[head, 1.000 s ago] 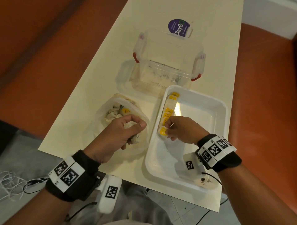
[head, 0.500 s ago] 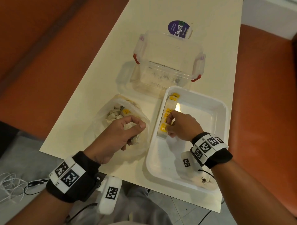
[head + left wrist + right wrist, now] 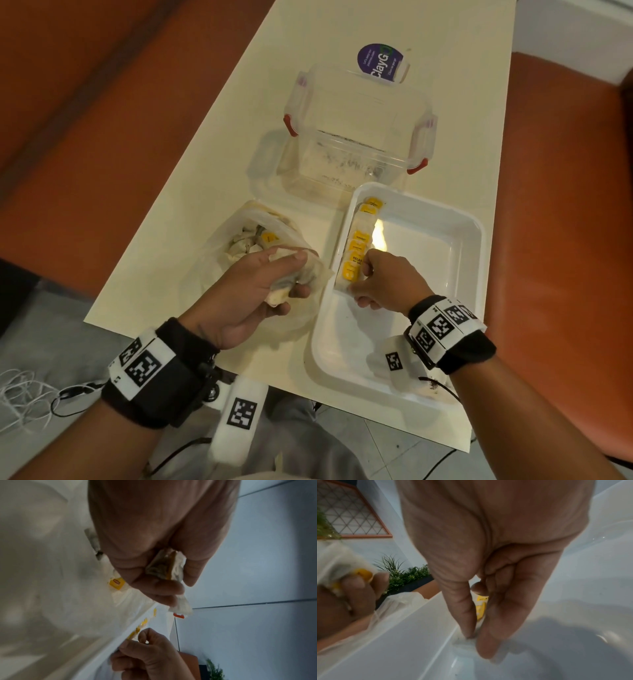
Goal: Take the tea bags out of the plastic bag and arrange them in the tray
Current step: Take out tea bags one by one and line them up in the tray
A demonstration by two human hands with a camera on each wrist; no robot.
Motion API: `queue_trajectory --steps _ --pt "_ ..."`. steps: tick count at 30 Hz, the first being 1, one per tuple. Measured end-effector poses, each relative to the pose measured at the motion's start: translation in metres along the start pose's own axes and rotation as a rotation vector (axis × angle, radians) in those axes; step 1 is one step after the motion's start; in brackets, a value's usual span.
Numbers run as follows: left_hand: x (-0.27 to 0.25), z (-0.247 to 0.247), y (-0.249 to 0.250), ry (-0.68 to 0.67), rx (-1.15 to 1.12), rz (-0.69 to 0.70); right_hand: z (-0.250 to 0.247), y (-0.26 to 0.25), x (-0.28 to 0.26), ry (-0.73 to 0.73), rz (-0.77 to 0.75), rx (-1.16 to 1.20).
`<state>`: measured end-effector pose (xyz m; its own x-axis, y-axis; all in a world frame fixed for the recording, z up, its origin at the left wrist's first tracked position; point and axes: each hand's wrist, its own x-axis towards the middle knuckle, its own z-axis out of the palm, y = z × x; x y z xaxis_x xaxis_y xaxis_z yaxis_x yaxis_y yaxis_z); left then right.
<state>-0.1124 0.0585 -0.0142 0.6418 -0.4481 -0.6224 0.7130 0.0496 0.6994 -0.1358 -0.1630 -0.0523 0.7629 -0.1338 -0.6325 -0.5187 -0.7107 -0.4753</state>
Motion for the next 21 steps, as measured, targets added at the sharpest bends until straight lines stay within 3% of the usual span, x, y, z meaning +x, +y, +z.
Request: queue_trajectory --steps 4,11,17,21 --pt "0.000 0.007 0.002 -0.008 -0.064 -0.042 0.002 0.004 0.003 0.017 0.016 0.075" --pt "0.001 0.017 0.004 -0.010 -0.147 -0.044 -0.006 0.007 -0.008 0.087 -0.015 -0.027" --pt "0.003 0.027 0.003 0.009 0.032 0.030 -0.024 -0.017 -0.051 0.092 -0.210 0.599" --pt "0.005 0.036 0.002 0.020 0.056 0.047 -0.019 -0.019 -0.056 0.345 -0.388 0.247"
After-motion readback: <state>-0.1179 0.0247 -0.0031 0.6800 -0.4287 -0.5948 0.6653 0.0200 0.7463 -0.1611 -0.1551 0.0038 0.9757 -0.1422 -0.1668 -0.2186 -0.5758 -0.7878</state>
